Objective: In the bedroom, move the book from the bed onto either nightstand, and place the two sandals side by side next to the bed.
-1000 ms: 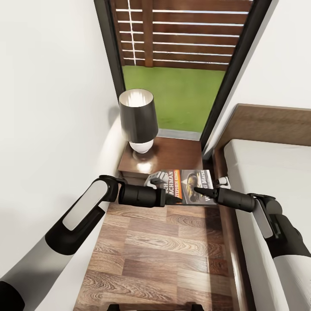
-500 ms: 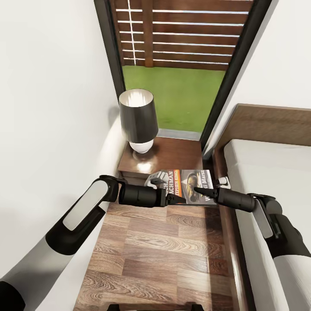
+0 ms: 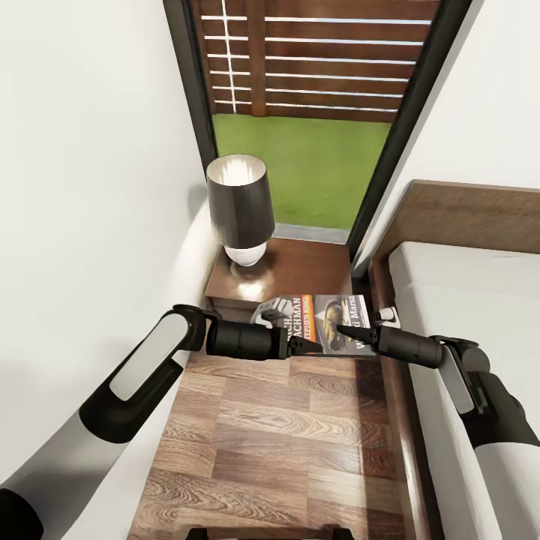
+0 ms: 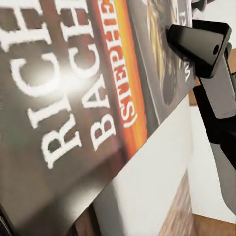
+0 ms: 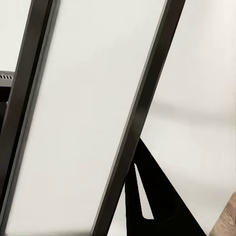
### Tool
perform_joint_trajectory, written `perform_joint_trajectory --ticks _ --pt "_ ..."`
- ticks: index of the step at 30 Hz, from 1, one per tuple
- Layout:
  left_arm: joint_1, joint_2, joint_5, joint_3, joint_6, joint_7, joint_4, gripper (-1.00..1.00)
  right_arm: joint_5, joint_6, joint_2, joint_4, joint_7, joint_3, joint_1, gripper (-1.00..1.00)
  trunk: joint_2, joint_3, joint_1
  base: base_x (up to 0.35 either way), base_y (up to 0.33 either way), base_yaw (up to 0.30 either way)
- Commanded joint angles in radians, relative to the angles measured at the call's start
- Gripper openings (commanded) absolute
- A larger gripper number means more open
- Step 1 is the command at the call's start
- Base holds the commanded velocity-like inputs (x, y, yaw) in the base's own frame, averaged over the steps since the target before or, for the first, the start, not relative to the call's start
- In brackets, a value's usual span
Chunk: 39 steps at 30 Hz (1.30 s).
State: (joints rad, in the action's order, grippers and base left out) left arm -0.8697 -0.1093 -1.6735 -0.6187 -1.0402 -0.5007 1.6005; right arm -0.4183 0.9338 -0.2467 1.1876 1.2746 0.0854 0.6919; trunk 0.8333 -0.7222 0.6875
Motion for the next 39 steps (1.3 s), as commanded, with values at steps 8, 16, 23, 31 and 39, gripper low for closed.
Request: perform_joint_trajectory --ticks 8,16,23,31,39 --pt "0.022 0.000 0.043 -0.001 0.006 -0.010 -0.004 1.00 -0.003 0.005 0.000 -0.049 -0.063 0.018 0.010 -1.00 0.001 -0.001 0.000 0.000 0.000 0.000" --pt "0.095 0.001 0.125 0.005 0.028 -0.010 -0.007 1.00 -0.007 0.005 0.000 -0.119 -0.252 0.073 0.071 -1.00 0.001 -0.001 0.000 0.000 0.000 0.000" --pt "0.179 0.002 0.251 0.008 0.142 -0.009 -0.009 1.00 -0.010 0.005 0.003 -0.172 -0.450 0.145 0.140 -1.00 0.001 -0.001 0.000 0.000 0.000 0.000" --pt "0.242 0.005 0.315 0.001 0.288 -0.009 -0.025 1.00 -0.016 0.005 0.003 -0.214 -0.587 0.185 0.174 -1.00 0.001 -0.001 0.000 0.000 0.000 0.000" --pt "0.276 0.046 0.339 -0.014 0.361 -0.016 -0.095 1.00 -0.036 0.004 0.004 -0.229 -0.643 0.204 0.186 -1.00 0.001 -0.001 0.000 0.000 0.000 0.000"
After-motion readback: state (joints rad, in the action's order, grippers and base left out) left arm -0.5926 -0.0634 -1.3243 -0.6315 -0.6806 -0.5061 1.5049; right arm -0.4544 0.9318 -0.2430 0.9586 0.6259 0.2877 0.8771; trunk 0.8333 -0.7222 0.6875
